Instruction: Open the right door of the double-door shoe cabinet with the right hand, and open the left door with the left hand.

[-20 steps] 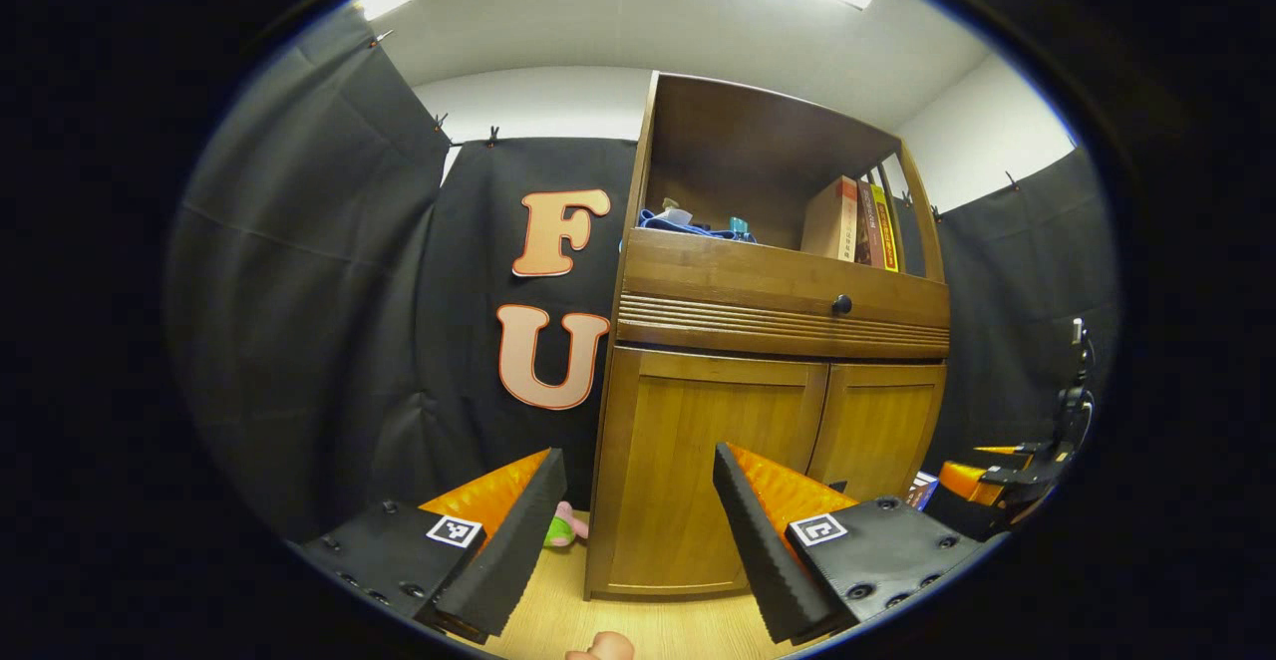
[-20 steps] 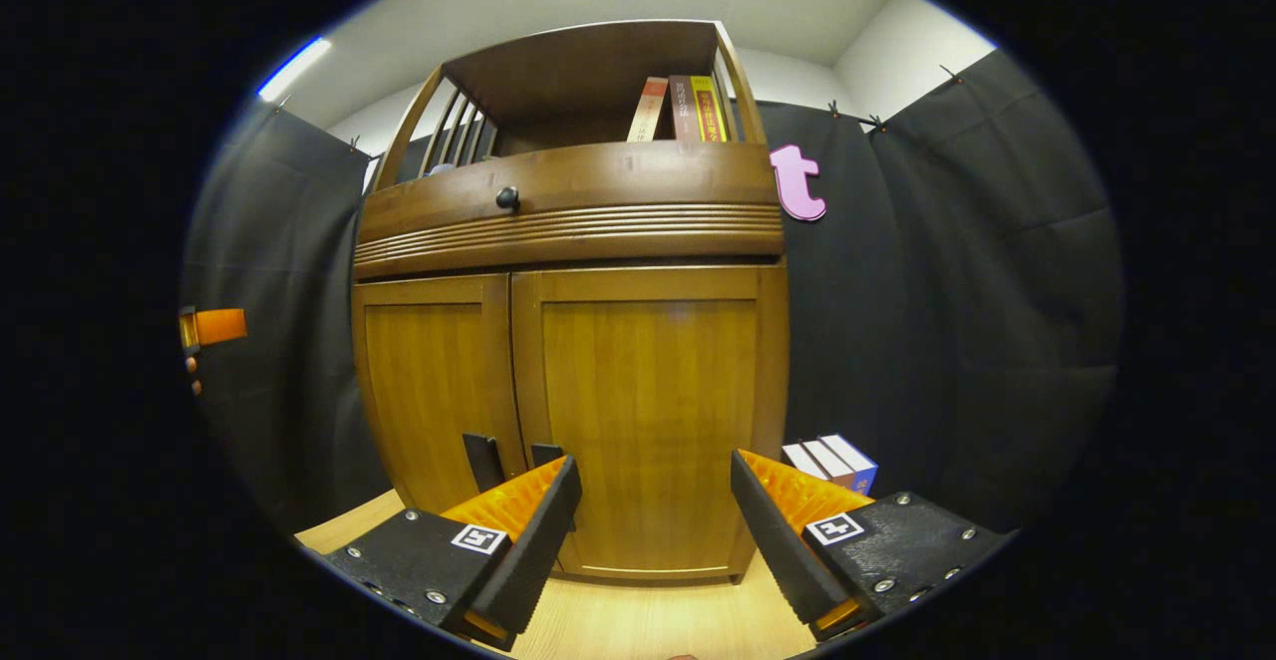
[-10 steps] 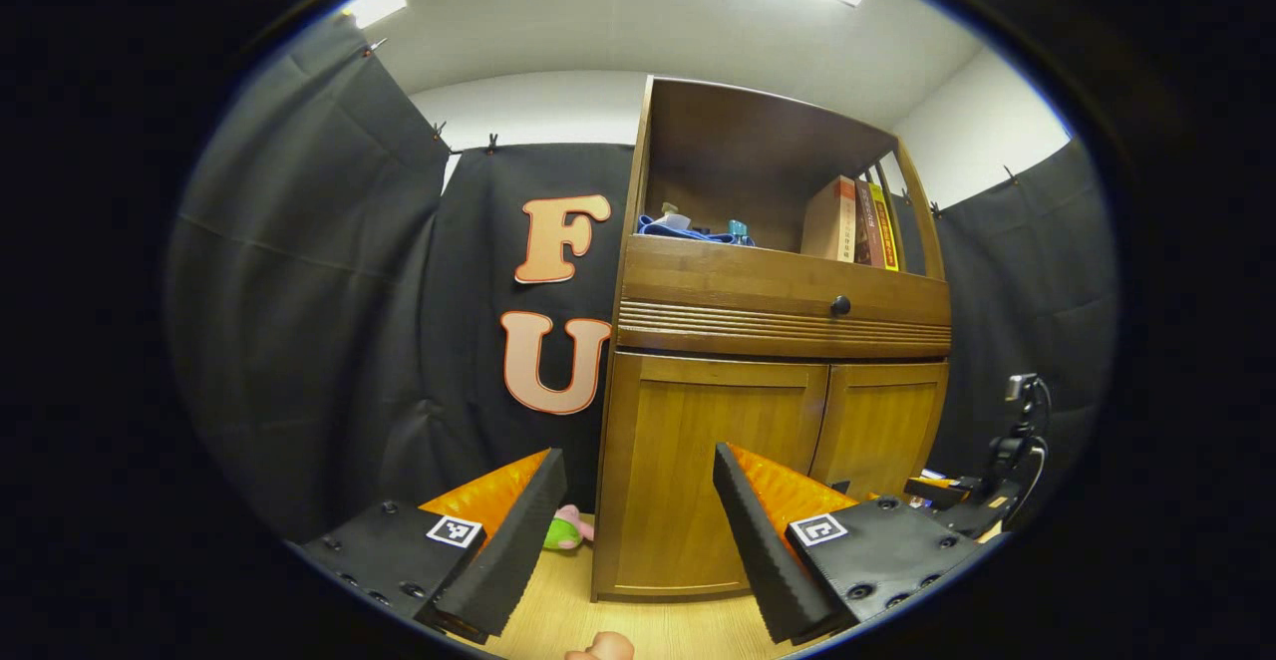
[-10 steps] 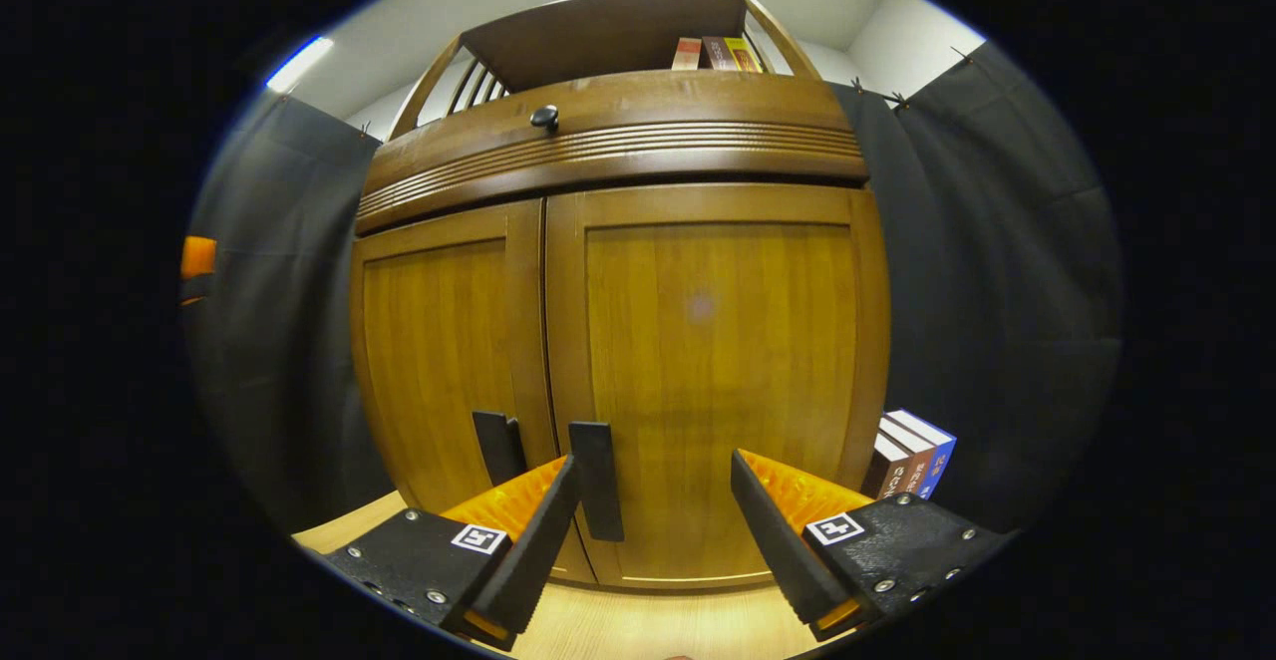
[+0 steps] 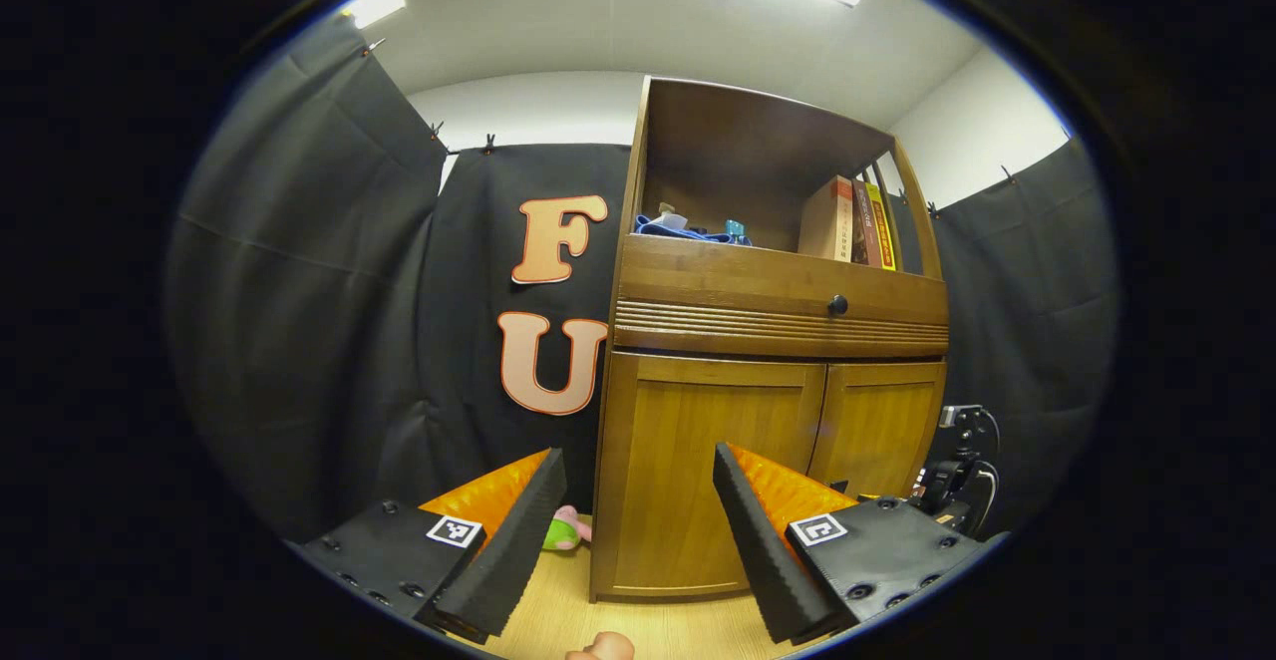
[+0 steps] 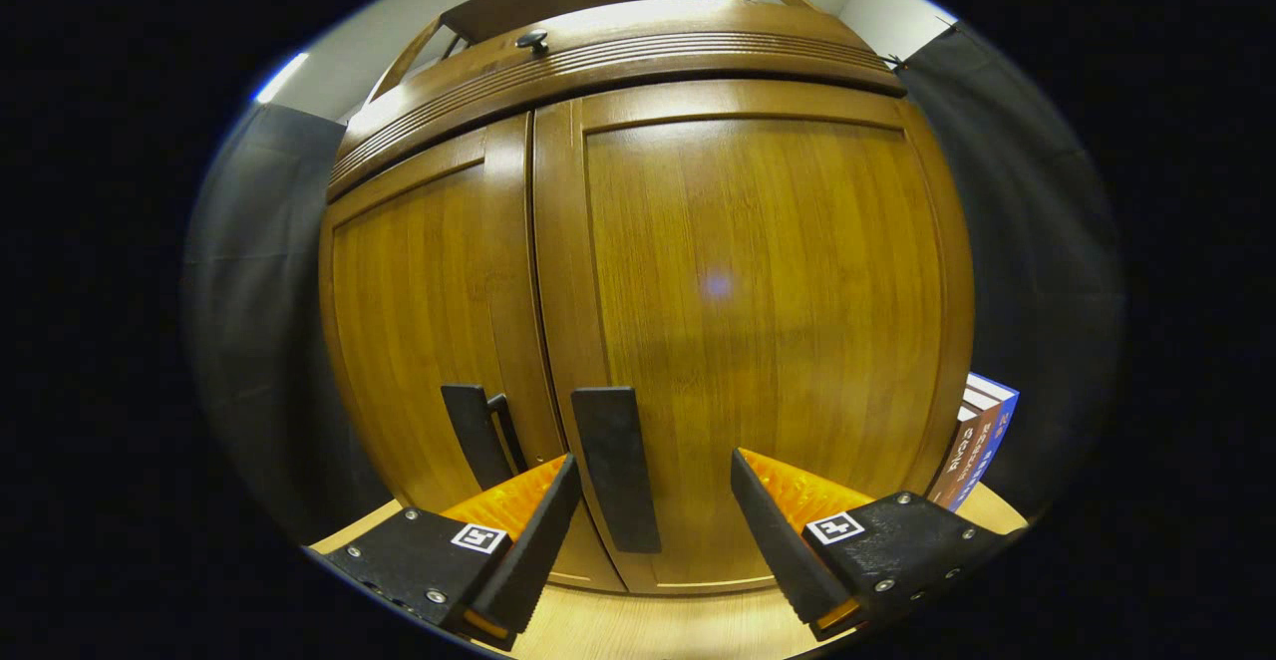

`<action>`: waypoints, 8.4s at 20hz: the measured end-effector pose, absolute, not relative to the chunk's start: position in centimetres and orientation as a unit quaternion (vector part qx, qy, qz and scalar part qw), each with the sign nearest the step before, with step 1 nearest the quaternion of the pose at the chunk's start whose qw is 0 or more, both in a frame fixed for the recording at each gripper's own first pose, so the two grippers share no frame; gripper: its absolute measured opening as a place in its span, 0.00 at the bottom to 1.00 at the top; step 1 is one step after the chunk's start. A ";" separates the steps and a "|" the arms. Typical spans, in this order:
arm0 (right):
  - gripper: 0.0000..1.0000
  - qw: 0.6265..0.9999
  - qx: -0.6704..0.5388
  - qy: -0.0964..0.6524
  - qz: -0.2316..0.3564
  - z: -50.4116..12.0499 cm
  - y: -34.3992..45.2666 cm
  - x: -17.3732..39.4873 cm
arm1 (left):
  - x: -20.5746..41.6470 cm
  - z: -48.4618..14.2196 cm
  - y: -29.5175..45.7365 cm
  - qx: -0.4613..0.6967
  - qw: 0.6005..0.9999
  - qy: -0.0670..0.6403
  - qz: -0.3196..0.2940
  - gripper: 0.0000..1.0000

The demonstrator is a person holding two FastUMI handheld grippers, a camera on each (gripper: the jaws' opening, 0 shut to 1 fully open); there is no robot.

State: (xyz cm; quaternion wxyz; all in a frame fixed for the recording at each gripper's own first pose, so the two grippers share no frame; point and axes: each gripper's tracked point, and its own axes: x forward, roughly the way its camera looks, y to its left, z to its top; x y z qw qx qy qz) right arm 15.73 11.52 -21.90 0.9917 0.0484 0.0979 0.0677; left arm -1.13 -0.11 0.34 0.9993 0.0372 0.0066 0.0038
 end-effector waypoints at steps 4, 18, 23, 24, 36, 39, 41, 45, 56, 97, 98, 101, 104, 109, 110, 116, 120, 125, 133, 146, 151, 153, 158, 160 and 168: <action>0.90 0.991 0.043 0.103 0.073 -22.7 12.4 16.5 | -1.4 0.4 0.8 0.040 0.999 0.001 0.015 0.99; 0.34 0.986 0.058 0.125 0.090 -24.6 13.1 15.9 | -3.4 -0.6 0.6 0.033 0.999 0.009 0.003 0.96; 0.31 0.985 0.047 0.119 0.112 -24.1 12.4 12.5 | -4.1 0.0 1.0 0.034 0.999 0.003 0.006 0.94; 0.31 0.985 0.048 0.119 0.117 -23.9 12.1 11.6 | -4.2 0.1 1.0 0.034 0.999 0.001 0.007 0.98; 0.30 0.984 0.026 0.121 0.125 -22.7 6.5 3.2 | -4.3 -0.6 0.2 0.022 1.000 0.014 -0.011 0.99; 0.29 0.986 0.017 0.119 0.117 -22.3 4.7 1.5 | -4.3 -0.5 0.0 0.024 1.000 0.008 -0.010 0.99; 0.29 0.987 0.017 0.118 0.109 -22.2 3.5 0.5 | -4.3 -0.6 -0.4 0.025 1.000 0.009 -0.015 0.96; 0.13 0.989 0.017 0.116 0.087 -21.7 0.8 -1.2 | -4.1 -1.0 -1.9 0.024 0.999 0.012 -0.028 0.94; 0.08 0.994 -0.004 0.107 -0.008 -20.7 -8.4 -4.4 | -3.7 -1.3 -5.2 0.022 0.998 0.013 -0.051 0.99; 0.96 0.989 -0.006 0.041 -0.139 -13.4 -24.9 -9.3 | 3.8 -12.5 -14.7 0.060 0.993 0.063 -0.083 0.95; 0.98 0.989 -0.004 0.042 -0.141 -13.2 -25.0 -9.5 | 4.4 -13.4 -15.1 0.062 0.992 0.066 -0.085 0.95; 1.00 0.988 0.011 0.042 -0.148 -12.2 -24.9 -10.2 | 5.5 -15.9 -16.1 0.065 0.992 0.071 -0.086 0.95; 0.92 0.989 0.028 0.037 -0.143 -10.9 -24.1 -11.1 | 7.0 -17.8 -16.3 0.085 0.991 0.070 -0.080 0.95; 1.00 0.989 0.026 0.021 -0.145 -8.8 -23.2 -12.1 | 10.0 -19.6 -17.3 0.110 0.990 0.058 -0.073 0.99; 1.00 0.989 0.022 0.016 -0.146 -8.3 -22.9 -12.2 | 10.6 -20.0 -17.3 0.110 0.990 0.058 -0.070 0.99; 1.00 0.989 -0.012 -0.018 -0.147 -5.7 -21.3 -13.2 | 13.9 -23.5 -16.7 0.101 0.989 0.085 -0.068 0.98; 1.00 0.989 -0.028 -0.021 -0.143 -5.2 -20.7 -13.7 | 14.9 -24.2 -16.9 0.103 0.988 0.083 -0.075 0.84; 1.00 0.990 -0.026 -0.024 -0.135 -4.7 -19.8 -13.4 | 15.1 -25.4 -18.0 0.098 0.986 0.093 -0.093 0.68; 0.92 0.991 -0.035 -0.030 -0.122 -4.2 -18.2 -13.1 | 15.6 -26.1 -17.4 0.071 0.989 0.102 -0.082 0.40; 1.00 0.994 -0.042 -0.037 -0.091 -3.3 -14.3 -12.3 | 10.0 -25.0 -16.8 0.062 0.983 0.124 -0.118 0.32; 0.92 0.995 -0.036 -0.034 -0.084 -3.1 -13.0 -12.0 | 7.4 -24.4 -15.8 0.061 0.980 0.130 -0.135 0.31; 1.00 0.996 -0.030 -0.032 -0.081 -3.1 -12.7 -11.8 | 6.3 -24.1 -15.4 0.067 0.980 0.127 -0.139 0.32; 1.00 0.997 -0.027 -0.028 -0.069 -3.5 -11.5 -11.2 | 3.6 -23.2 -13.7 0.072 0.977 0.131 -0.150 0.30; 0.92 0.997 -0.025 -0.024 -0.063 -3.7 -11.1 -10.8 | 2.5 -22.8 -13.2 0.074 0.976 0.133 -0.154 0.30; 0.92 0.998 -0.026 -0.019 -0.044 -4.3 -9.4 -10.3 | -1.0 -21.7 -9.8 0.077 0.975 0.132 -0.160 0.29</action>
